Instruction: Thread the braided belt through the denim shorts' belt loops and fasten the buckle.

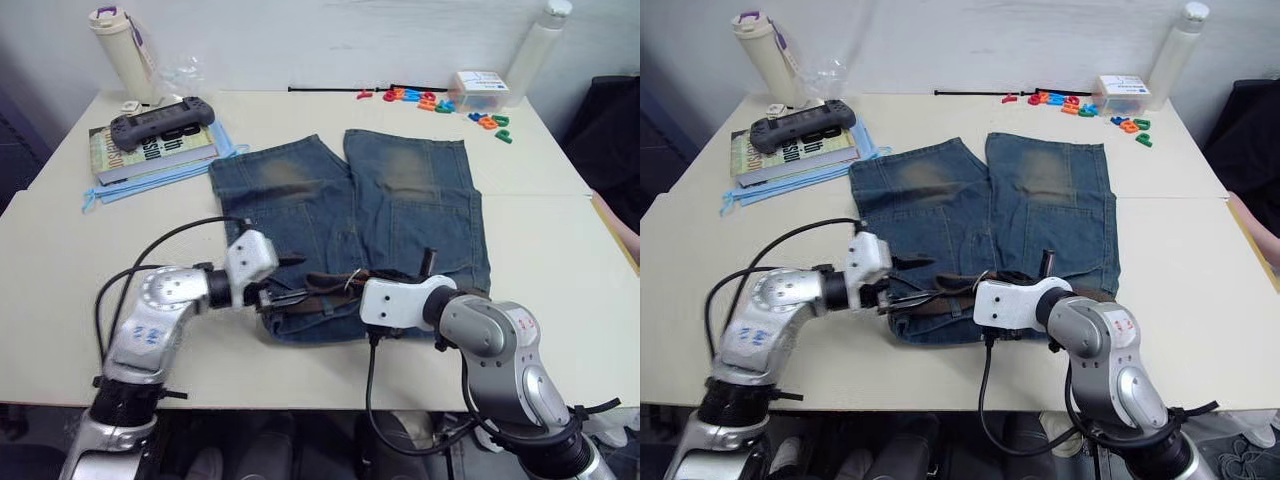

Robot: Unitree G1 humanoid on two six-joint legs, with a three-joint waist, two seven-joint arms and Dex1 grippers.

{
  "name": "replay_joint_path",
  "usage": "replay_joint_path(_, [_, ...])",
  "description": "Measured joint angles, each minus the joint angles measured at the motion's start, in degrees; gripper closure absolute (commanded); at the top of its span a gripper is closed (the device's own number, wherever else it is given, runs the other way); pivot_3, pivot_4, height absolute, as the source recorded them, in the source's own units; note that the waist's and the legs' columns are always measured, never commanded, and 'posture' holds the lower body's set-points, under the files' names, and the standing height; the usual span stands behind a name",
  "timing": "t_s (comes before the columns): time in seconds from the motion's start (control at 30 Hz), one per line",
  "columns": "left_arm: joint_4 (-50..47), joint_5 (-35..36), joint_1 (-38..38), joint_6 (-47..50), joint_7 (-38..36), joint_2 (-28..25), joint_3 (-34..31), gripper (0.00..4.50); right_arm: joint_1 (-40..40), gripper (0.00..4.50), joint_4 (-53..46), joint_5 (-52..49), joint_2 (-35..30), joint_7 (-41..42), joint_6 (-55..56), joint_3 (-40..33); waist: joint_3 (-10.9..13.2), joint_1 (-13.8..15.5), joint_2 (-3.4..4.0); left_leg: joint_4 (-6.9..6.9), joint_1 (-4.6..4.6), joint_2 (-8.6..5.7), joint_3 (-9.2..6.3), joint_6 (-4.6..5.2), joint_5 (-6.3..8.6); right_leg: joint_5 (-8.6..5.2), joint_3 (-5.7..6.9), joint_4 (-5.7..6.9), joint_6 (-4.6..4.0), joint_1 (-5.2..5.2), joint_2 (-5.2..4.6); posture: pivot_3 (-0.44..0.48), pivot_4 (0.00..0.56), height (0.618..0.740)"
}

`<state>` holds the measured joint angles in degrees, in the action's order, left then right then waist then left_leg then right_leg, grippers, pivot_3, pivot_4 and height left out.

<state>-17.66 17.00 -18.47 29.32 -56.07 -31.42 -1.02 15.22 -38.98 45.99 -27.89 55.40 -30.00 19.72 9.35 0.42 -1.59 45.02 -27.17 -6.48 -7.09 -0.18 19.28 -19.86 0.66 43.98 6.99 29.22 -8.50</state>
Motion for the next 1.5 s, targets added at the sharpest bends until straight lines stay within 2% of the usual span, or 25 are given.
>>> replay_joint_path(0.07, [0.6,3.3,3.0,2.0,-3.8,-4.6,-3.6,1.24,-0.1,4.5,0.0,0.0,0.2,-0.3,-0.1,0.0,0.0,-0.4,0.03,-0.01,0.0,0.02,0.0,-0.01,0.0,-0.01,0.0,0.01,-0.02,0.02,0.0,0.0,0.15,0.654])
replay_joint_path(0.13, [2.6,4.0,5.6,1.8,-5.8,-7.3,-4.6,1.24,-0.1,4.5,0.0,0.0,0.3,-0.6,-0.2,-0.1,0.0,-0.4,0.04,0.01,-0.01,0.0,0.0,-0.01,0.0,-0.01,0.01,0.02,-0.03,0.01,-0.03,0.0,0.15,0.654])
replay_joint_path(0.27, [3.7,3.9,5.5,0.1,-4.3,-6.8,-4.2,1.24,-0.1,4.5,0.0,0.0,0.7,-1.1,-0.2,0.0,0.0,-0.1,0.04,0.03,-0.05,-0.03,-0.03,0.03,0.02,-0.01,0.03,-0.01,-0.03,0.01,-0.06,0.0,0.15,0.654])
replay_joint_path(0.37, [4.9,3.0,5.5,-1.6,-1.4,-4.6,-2.6,1.24,-0.2,4.5,0.0,0.0,1.4,-1.2,-0.4,0.0,0.0,-0.1,0.04,0.03,-0.06,-0.02,-0.04,0.03,0.02,-0.01,0.04,-0.01,-0.03,0.01,-0.05,0.0,0.15,0.654])
replay_joint_path(0.67, [1.6,0.9,6.5,-5.6,1.8,-3.5,1.6,1.24,-1.2,4.5,-0.3,0.7,1.8,-1.2,-1.4,0.1,0.0,-0.3,0.04,0.03,-0.04,-0.01,-0.02,0.02,0.02,-0.01,0.03,0.01,-0.03,0.02,-0.04,0.0,0.15,0.654])
replay_joint_path(0.9, [1.4,-7.5,5.9,-11.0,4.9,-6.2,6.4,1.24,-1.4,4.5,-0.4,0.9,2.0,-1.2,-1.4,0.1,0.0,-0.3,0.04,0.02,-0.04,-0.02,-0.01,0.02,0.02,-0.01,0.02,0.01,-0.03,0.01,-0.04,0.0,0.15,0.654])
replay_joint_path(1.1, [-0.1,-12.0,5.9,-11.3,9.1,-7.0,7.6,1.24,-1.4,4.5,-0.4,1.2,2.5,-1.2,-1.5,0.1,0.0,-0.4,0.06,0.01,-0.01,-0.01,-0.01,0.01,0.01,-0.01,0.01,0.04,-0.03,0.01,-0.03,0.0,0.15,0.654])
replay_joint_path(1.2, [-1.1,-14.8,6.4,-11.2,12.5,-7.4,7.8,2.0,-1.4,4.5,-0.4,1.3,3.0,-1.2,-1.6,0.1,0.0,-0.5,0.06,0.0,0.0,0.0,-0.01,0.0,0.01,-0.01,0.01,0.05,-0.03,0.01,-0.02,0.0,0.15,0.654])
replay_joint_path(1.27, [-1.3,-15.4,7.1,-11.4,13.5,-7.7,7.7,2.69,-1.6,4.5,-0.4,1.3,3.0,-1.2,-1.6,0.1,0.0,-0.5,0.07,0.0,0.01,0.01,-0.01,0.0,0.01,-0.01,0.01,0.06,-0.03,0.01,-0.01,0.0,0.15,0.654])
replay_joint_path(1.3, [-1.6,-15.9,7.8,-11.9,13.9,-8.0,7.7,3.25,-1.7,4.5,-0.5,1.4,3.0,-1.2,-1.6,0.1,0.0,-0.5,0.07,0.0,0.01,0.02,-0.01,0.0,0.01,-0.01,0.01,0.06,-0.03,0.01,-0.01,0.0,0.15,0.654])
replay_joint_path(1.4, [-1.9,-16.8,8.7,-12.9,14.6,-8.5,7.7,4.47,-2.2,4.5,-0.7,1.4,3.0,-1.2,-1.9,0.0,0.0,-0.5,0.07,0.0,0.01,0.02,-0.01,0.0,0.01,-0.01,0.01,0.06,-0.03,0.01,-0.01,0.0,0.15,0.654])
replay_joint_path(1.5, [-1.9,-18.0,10.0,-14.0,16.3,-9.2,7.7,4.47,-3.0,4.5,-1.7,1.5,2.9,-1.2,-3.0,-0.7,0.0,-0.5,0.13,-0.03,0.04,0.03,0.0,0.0,0.01,-0.01,0.01,0.06,-0.03,0.01,0.0,0.0,0.15,0.654])
